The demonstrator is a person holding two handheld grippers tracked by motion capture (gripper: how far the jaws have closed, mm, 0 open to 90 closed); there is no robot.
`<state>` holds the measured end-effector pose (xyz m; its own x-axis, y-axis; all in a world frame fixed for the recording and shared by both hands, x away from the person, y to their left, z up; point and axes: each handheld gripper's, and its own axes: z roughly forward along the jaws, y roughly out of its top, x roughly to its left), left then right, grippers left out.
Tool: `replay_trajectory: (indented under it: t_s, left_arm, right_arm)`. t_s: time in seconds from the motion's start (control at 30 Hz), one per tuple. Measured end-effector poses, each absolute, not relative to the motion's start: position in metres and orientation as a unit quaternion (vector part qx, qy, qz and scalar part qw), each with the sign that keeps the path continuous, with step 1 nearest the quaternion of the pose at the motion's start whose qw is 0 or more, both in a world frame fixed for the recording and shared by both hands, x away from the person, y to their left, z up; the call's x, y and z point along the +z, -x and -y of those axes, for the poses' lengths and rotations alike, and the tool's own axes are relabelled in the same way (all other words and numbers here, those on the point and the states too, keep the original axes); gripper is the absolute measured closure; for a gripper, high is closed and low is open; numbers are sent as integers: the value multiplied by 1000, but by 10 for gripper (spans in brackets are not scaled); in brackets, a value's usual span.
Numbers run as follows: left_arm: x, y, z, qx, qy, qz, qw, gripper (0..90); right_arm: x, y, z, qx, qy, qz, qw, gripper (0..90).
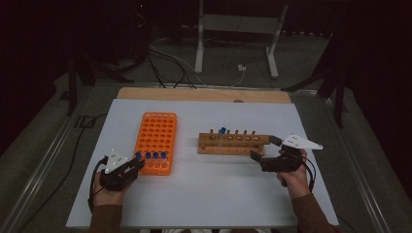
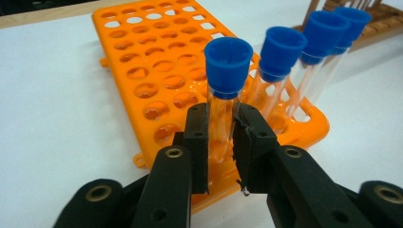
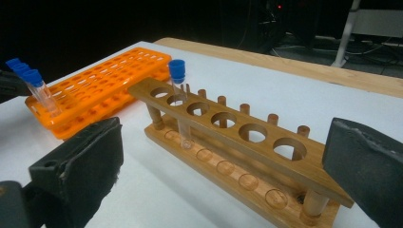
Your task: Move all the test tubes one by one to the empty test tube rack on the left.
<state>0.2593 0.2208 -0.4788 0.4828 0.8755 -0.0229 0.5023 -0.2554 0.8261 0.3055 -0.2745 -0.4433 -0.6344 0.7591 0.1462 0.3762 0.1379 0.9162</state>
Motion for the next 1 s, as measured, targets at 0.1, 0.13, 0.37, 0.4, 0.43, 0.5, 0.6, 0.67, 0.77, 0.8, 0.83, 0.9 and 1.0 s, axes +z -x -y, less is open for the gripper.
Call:
replay_trajectory:
  t_s: [0.1,0.13,0.37,0.4,0.43,0.5,0.6,0.67,0.77,0.8,0.83,0.9,1.0]
  left_arm:
    - [-480,-261,-218,228,-764,-454,397,784]
    - [-480,-262,-218,227,-764,-456,396,785]
    - [-480,-258,-222,217,-754,-471,404,690]
    - [-478,-257,-223,214,-749,-471,413,661]
    - [-476,-255,-223,210,-745,-471,423,637]
    - [-470,-251,-223,211,-741,-464,437,589]
    - [-461,-245,-220,219,-730,-451,465,532]
    - [-456,-243,-217,227,-724,-443,478,507]
    - [-449,-243,-210,237,-718,-435,489,422]
    - [-447,-243,-208,239,-718,-433,490,395]
    - [-446,-243,-206,240,-716,-430,495,363]
    - [-443,-245,-200,242,-714,-428,499,311]
    - [-440,-248,-189,244,-714,-419,506,245]
  right_arm:
    - [-443,-306,274,529,-387,-733,180,0]
    - [-443,-305,273,529,-387,-733,180,1]
    - [-443,-306,270,527,-383,-737,181,1]
    - [-443,-306,270,527,-382,-737,181,1]
    - [-442,-307,269,527,-381,-738,182,1]
    - [-441,-307,269,527,-380,-738,182,1]
    - [-440,-308,267,527,-377,-739,183,1]
    - [-439,-309,266,527,-376,-740,184,1]
    - [-438,-310,264,526,-373,-742,183,1]
    - [-438,-310,263,526,-372,-743,183,1]
    - [-438,-310,262,525,-372,-743,183,1]
    - [-438,-312,261,524,-372,-744,183,1]
    - [-437,-314,259,523,-372,-745,182,1]
